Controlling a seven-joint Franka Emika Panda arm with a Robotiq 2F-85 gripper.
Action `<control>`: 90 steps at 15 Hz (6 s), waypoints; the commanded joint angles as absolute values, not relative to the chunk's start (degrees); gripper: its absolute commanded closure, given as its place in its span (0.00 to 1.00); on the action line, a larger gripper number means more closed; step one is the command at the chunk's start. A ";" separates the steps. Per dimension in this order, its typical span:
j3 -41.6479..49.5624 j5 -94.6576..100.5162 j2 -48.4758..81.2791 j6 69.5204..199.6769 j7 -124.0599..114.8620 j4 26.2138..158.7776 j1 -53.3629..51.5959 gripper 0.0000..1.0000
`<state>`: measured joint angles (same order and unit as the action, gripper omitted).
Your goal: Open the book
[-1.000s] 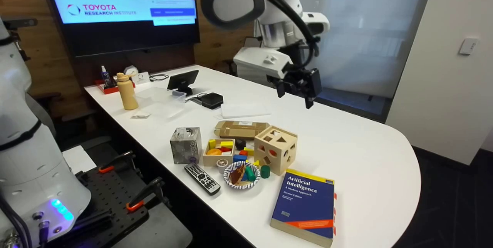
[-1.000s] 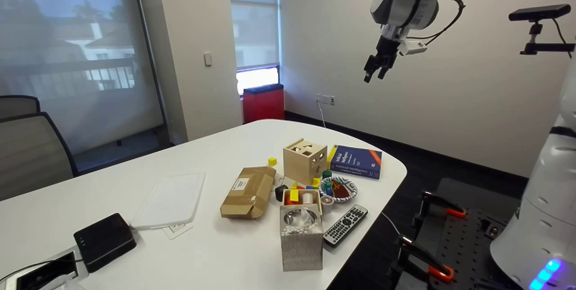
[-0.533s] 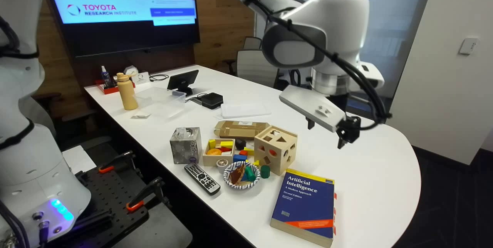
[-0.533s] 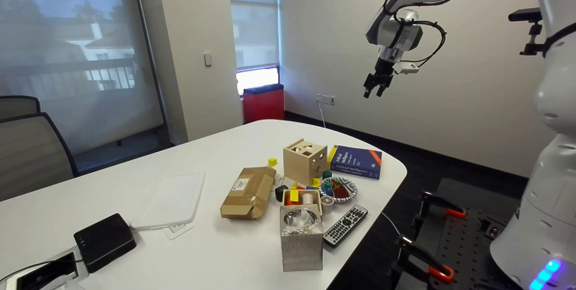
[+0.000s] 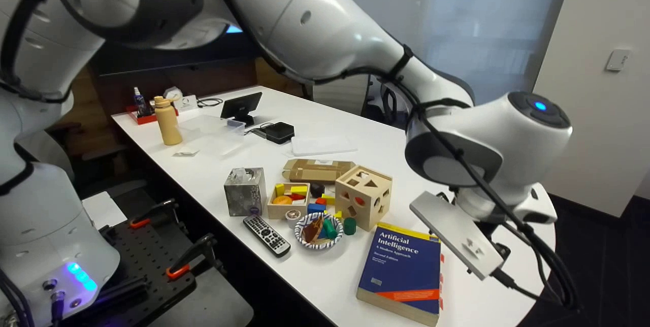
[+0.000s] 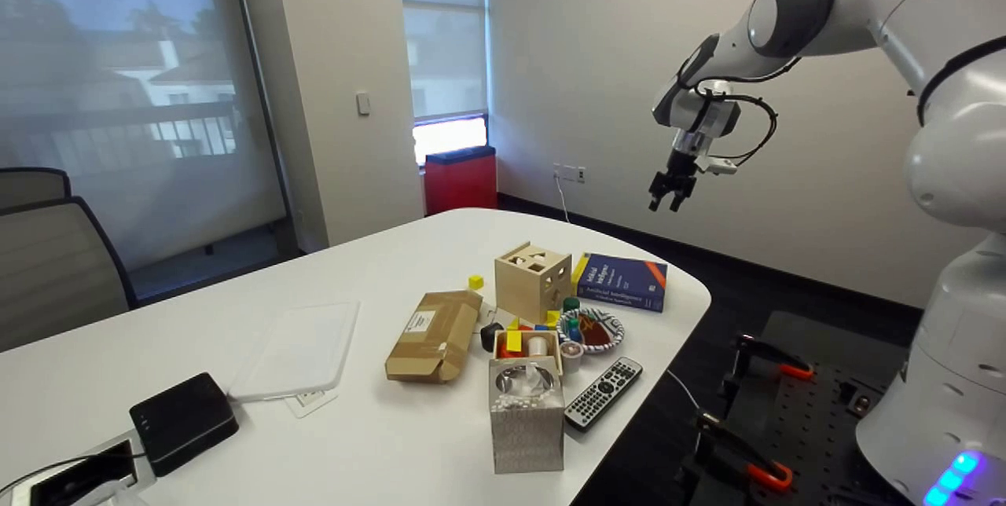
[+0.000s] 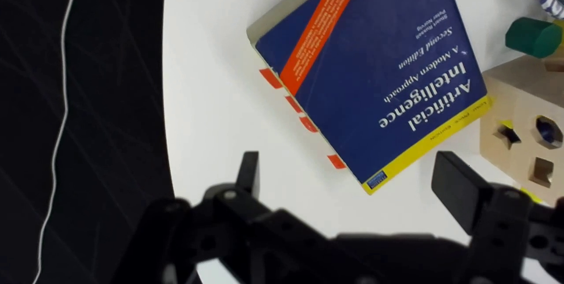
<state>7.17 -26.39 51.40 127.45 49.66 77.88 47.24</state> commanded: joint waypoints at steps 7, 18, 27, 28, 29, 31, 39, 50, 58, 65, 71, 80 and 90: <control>3.00 -22.06 74.90 111.75 44.31 47.49 52.38 0.00; -0.95 -19.00 85.72 105.29 41.15 33.19 52.71 0.00; -4.33 -17.08 84.69 106.52 40.73 36.55 52.76 0.00; -4.35 -17.13 84.69 107.05 40.58 36.57 52.72 0.00; -4.26 -17.11 84.69 107.64 40.38 36.42 52.71 0.00; -3.79 -16.78 84.69 109.23 39.90 36.03 52.53 0.00; -2.45 -12.09 84.69 113.17 38.26 37.37 51.85 0.00; -4.23 -13.00 84.91 108.53 38.82 36.92 52.07 0.00; -5.67 -13.49 84.72 99.43 39.58 33.53 51.77 0.00; -5.72 -13.46 84.77 98.93 39.17 34.58 50.68 0.00; -6.13 -13.32 84.74 96.16 40.00 31.70 49.17 0.28; -5.74 -12.58 84.63 92.85 39.86 25.63 46.96 0.86; -3.41 -7.12 83.02 89.88 38.15 20.94 39.11 0.98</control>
<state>-4.58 -9.00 84.54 91.50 39.97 21.18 41.91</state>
